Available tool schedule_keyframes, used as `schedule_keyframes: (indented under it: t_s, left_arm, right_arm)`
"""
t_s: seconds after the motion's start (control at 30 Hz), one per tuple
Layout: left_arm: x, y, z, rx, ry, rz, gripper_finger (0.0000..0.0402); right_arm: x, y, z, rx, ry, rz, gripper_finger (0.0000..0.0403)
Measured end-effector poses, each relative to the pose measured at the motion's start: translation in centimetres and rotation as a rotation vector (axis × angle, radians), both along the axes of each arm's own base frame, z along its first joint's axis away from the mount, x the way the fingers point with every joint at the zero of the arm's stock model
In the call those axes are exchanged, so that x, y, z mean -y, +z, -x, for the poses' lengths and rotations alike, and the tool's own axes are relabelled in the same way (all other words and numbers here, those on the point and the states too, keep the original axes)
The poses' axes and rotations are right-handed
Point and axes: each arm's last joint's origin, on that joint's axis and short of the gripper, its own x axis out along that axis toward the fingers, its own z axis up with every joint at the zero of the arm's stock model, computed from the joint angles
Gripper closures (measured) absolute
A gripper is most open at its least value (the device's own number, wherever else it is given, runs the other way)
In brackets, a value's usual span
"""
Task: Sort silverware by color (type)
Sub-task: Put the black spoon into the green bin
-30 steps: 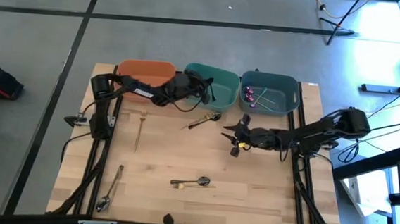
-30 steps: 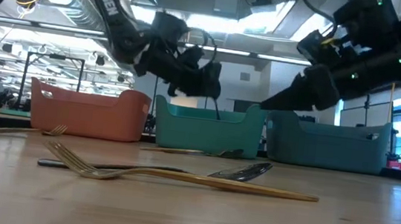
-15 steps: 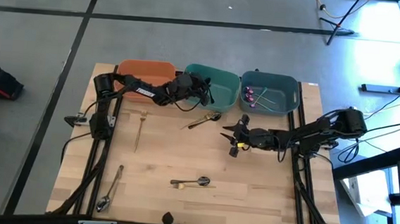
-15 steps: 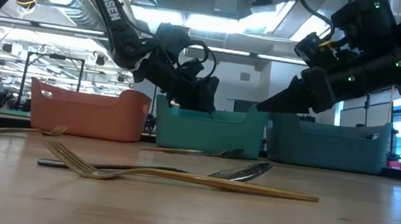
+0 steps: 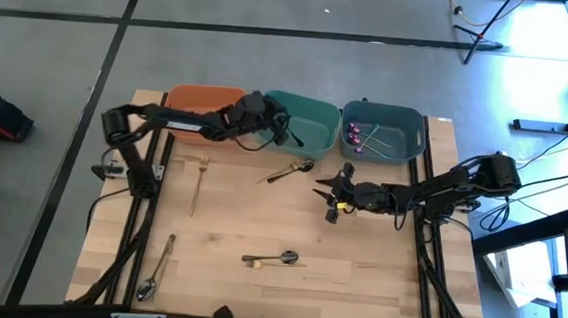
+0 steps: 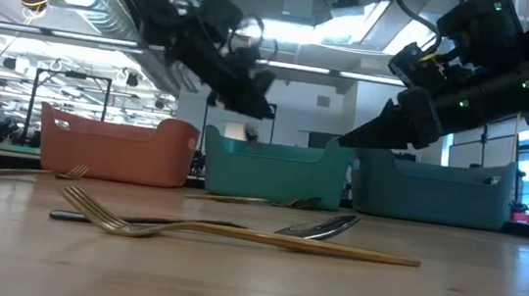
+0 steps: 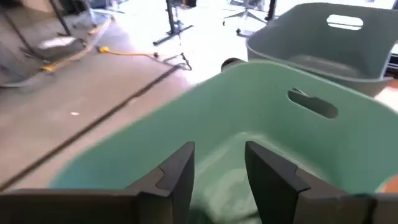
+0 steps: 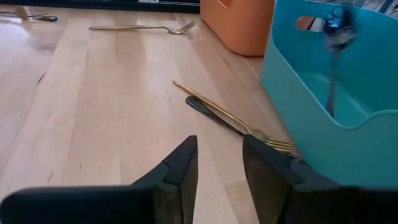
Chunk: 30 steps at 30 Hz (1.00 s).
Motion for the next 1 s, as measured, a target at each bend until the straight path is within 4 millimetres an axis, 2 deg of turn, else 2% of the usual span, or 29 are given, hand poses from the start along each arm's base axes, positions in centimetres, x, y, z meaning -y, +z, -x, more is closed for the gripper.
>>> schedule_keyframes:
  t_s: [0.23,0.4,0.53,0.73,0.87,1.0]
  left_arm:
    - [1.8,3.4,2.6,-0.097,0.006,-0.008,0.0264]
    - [4.7,3.6,1.9,-0.099,-0.235,0.078,0.0264]
    - [8.0,2.3,0.1,-0.123,-0.381,0.133,0.0264]
    - [12.5,-0.5,-2.0,-0.209,-0.449,0.139,0.0264]
    - [14.3,-2.6,-2.9,-0.252,-0.439,0.178,0.0264]
    - [15.0,-4.4,-3.3,-0.289,-0.378,0.195,0.0264]
  right_arm:
    - [0.0,0.0,0.0,0.003,0.001,-0.001,0.0285]
    - [0.0,0.0,0.0,0.003,0.003,0.000,0.0285]
    - [0.0,0.0,0.0,0.002,0.004,0.001,0.0285]
    - [0.0,-0.1,0.0,-0.010,0.004,0.003,0.0285]
    - [0.0,-0.1,0.0,-0.013,0.003,0.004,0.0285]
    - [0.0,-0.3,0.1,-0.037,-0.002,-0.001,0.0285]
